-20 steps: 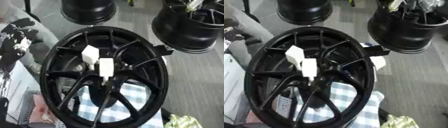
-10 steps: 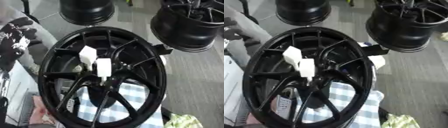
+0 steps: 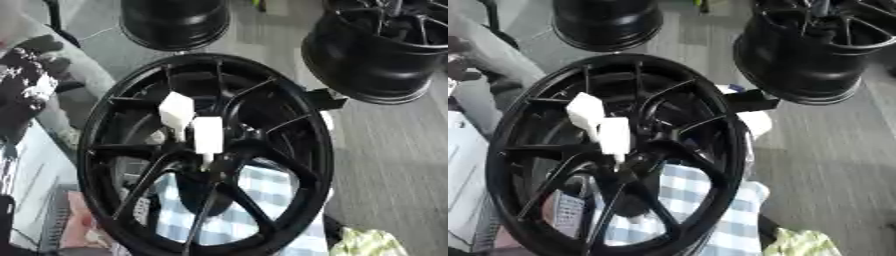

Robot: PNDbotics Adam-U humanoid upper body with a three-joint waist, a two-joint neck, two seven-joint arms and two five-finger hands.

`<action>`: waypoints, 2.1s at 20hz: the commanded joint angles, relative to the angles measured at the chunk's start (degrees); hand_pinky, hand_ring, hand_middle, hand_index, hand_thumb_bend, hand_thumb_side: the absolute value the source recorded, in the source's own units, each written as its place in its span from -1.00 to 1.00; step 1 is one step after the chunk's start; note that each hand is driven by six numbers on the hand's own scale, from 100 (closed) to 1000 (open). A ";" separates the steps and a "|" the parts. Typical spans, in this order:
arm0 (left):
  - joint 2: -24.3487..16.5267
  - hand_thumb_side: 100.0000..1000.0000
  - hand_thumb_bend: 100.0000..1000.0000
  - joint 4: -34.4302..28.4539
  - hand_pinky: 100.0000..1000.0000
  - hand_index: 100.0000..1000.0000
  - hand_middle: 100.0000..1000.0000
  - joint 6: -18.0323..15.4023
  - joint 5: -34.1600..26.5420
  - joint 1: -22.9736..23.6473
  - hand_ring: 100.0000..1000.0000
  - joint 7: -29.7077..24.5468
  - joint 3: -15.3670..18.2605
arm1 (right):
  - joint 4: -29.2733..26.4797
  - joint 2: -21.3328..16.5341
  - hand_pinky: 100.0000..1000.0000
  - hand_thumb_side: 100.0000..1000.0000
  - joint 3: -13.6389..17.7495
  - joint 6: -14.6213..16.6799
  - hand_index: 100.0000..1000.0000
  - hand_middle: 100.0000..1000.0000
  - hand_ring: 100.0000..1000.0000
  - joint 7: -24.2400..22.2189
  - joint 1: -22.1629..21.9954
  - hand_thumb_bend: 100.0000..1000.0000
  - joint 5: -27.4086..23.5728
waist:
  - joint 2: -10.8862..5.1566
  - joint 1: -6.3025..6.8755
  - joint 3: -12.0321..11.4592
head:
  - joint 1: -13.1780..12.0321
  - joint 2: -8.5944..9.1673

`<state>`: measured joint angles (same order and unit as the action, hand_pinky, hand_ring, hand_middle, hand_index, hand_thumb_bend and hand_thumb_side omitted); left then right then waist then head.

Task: Pull the pin out of the wheel hub.

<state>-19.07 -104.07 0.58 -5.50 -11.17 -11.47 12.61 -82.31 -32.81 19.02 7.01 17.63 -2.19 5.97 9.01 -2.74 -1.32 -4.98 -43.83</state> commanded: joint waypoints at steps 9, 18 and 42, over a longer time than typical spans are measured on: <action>-0.69 -0.21 -0.38 -0.58 0.47 0.71 0.54 -0.06 -0.08 -0.45 0.50 0.19 0.57 | 4.55 2.30 0.77 -0.23 3.41 -0.15 1.00 0.77 0.83 12.85 -0.14 -0.52 1.23 | -0.51 0.35 -0.11 | 0.03 -0.29; -0.65 -0.21 -0.38 -0.62 0.47 0.71 0.54 -0.03 -0.20 -0.43 0.50 0.16 0.58 | 0.11 2.75 0.63 -0.29 2.89 0.45 0.96 0.66 0.68 12.77 0.48 -0.68 2.36 | -0.46 0.33 -0.21 | 0.04 -0.29; 0.64 -0.20 -0.38 -0.34 0.48 0.71 0.54 0.06 -0.24 -0.05 0.51 -0.57 0.17 | -16.85 5.13 0.54 -0.39 -9.12 2.05 0.86 0.52 0.57 -1.65 4.45 -1.00 -2.11 | -0.19 1.04 -0.51 | 1.10 -0.29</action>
<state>-17.94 -103.73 0.74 -5.55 -10.88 -11.80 12.58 -97.72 -26.86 10.03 8.91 16.83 1.58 4.53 9.33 -1.81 -1.84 -4.09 -43.83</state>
